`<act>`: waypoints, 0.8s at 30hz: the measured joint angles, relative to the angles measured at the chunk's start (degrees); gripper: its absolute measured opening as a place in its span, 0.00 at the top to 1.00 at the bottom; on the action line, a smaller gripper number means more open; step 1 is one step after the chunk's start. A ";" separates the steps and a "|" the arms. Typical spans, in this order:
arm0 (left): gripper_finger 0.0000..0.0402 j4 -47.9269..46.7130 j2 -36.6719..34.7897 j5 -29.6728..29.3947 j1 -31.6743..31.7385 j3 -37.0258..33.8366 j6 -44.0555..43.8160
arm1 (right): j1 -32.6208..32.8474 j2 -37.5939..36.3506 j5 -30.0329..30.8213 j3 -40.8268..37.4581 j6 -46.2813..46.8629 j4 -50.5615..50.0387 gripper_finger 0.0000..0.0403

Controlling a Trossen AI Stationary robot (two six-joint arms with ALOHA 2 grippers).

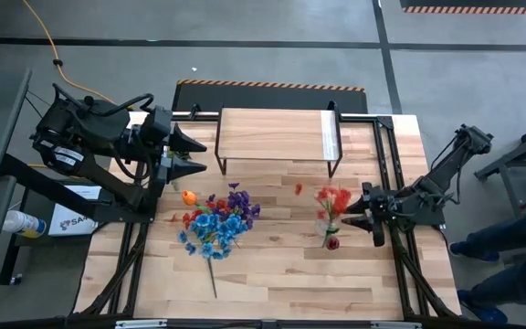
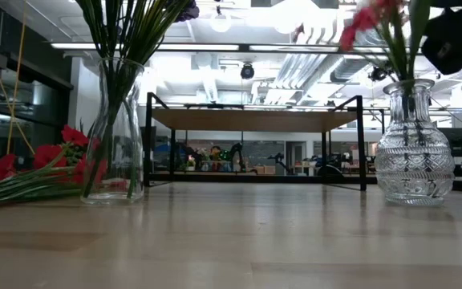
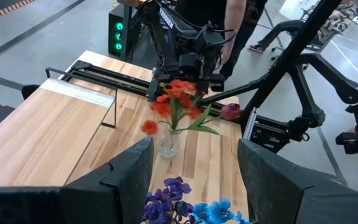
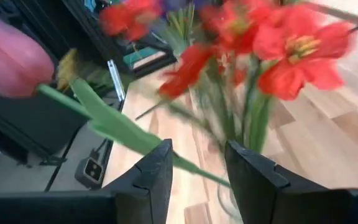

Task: Pick and place flowers into a vace then onto a shelf
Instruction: Put the right red flower into the right transparent flower vase, then put the red flower into the right transparent bin

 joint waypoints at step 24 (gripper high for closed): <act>0.34 -1.74 -1.39 0.22 0.00 -0.02 -0.05 | 0.02 -8.63 -20.04 0.00 15.10 -0.49 0.66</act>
